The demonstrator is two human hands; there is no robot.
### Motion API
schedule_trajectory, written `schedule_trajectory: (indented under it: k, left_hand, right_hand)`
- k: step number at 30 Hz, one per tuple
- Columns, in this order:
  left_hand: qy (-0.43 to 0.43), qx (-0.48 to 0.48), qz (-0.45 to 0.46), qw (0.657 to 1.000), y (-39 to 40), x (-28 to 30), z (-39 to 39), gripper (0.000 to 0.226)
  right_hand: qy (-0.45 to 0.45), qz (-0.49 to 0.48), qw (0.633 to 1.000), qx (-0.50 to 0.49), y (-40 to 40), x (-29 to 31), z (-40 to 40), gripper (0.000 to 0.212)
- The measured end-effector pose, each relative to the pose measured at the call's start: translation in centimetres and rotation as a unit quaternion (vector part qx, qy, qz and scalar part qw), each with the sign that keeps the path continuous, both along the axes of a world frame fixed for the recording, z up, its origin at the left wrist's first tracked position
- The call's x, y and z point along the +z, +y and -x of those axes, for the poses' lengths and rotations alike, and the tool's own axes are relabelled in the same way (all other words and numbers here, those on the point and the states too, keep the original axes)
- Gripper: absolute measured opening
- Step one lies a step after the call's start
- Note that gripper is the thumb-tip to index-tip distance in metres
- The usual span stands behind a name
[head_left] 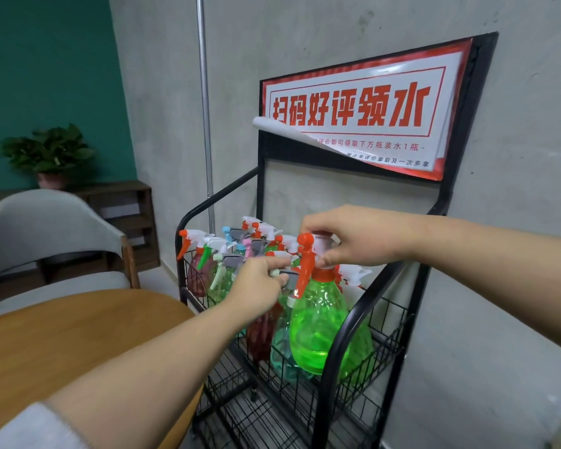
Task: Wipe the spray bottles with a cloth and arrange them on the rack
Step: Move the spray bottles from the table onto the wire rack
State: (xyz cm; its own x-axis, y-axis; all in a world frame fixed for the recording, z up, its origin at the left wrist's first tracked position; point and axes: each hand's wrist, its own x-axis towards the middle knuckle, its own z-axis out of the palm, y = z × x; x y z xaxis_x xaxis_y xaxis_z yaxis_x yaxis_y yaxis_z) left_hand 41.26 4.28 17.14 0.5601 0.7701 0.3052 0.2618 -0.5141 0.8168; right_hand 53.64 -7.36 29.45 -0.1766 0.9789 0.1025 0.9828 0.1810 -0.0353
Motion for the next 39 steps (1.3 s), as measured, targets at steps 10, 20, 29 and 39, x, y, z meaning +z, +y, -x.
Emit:
schedule_trajectory:
  k: [10, 20, 29, 39]
  left_hand:
    - [-0.019, -0.099, 0.032, 0.994, -1.1, -1.4, 1.6, 0.016]
    - [-0.117, 0.004, 0.084, 0.99, -3.3, -2.7, 7.2, 0.03]
    - [-0.052, 0.03, 0.072, 0.996, -7.0, -8.7, 13.0, 0.036]
    - [0.008, 0.103, 0.143, 0.984, -8.3, -15.1, 17.7, 0.047]
  right_hand:
    - [0.035, -0.015, 0.999, 0.03, -0.3, -0.6, 1.7, 0.035]
    - [0.023, -0.064, 0.995, 0.074, -1.2, -2.3, 5.3, 0.022]
    - [-0.019, -0.041, 0.996, 0.075, -1.7, -9.4, 10.8, 0.019]
    - [-0.027, -0.048, 0.997, 0.053, -1.5, -19.8, 13.5, 0.012]
